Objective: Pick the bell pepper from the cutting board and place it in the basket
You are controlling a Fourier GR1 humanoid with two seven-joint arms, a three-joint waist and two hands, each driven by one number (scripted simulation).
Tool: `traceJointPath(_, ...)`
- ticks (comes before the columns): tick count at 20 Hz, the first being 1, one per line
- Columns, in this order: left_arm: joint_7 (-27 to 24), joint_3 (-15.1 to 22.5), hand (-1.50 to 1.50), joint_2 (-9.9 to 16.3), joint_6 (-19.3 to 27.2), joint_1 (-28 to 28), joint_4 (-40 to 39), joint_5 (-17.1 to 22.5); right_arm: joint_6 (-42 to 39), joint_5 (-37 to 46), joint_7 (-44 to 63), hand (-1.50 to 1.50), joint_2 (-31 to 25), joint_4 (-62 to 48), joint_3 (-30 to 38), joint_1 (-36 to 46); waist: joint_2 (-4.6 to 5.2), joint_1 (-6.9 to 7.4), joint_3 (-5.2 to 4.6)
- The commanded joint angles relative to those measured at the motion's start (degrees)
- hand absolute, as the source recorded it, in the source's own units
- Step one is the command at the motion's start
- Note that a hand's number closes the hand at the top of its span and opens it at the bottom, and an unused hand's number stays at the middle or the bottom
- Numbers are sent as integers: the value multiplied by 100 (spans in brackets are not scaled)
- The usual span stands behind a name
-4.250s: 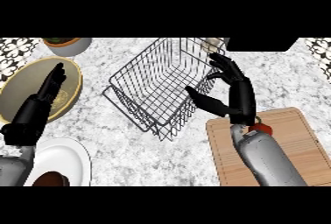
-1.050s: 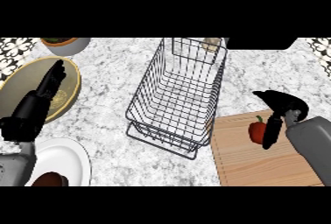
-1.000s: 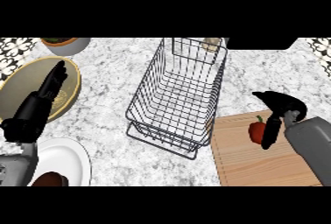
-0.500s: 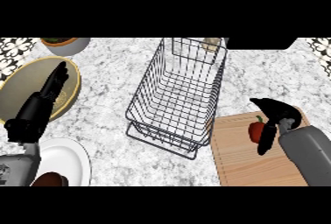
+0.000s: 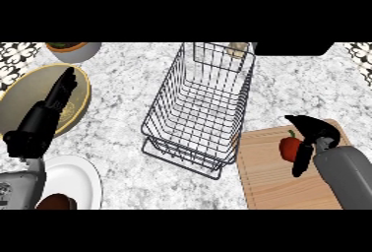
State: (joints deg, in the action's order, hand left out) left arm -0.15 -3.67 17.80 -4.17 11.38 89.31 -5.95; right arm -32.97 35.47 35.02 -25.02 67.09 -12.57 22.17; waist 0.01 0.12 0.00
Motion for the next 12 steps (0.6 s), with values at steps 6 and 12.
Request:
traceJointPath(6,-221,-61,0,-190,-6,80,-236,-311,222,305,-482,150,243,-346,407,-220,4,-16,0)
traceJointPath(12,-74,-88,0,-235,-40,96,-122,-308,825,959,-1121,150,367,-913,31,-138,12,11,2)
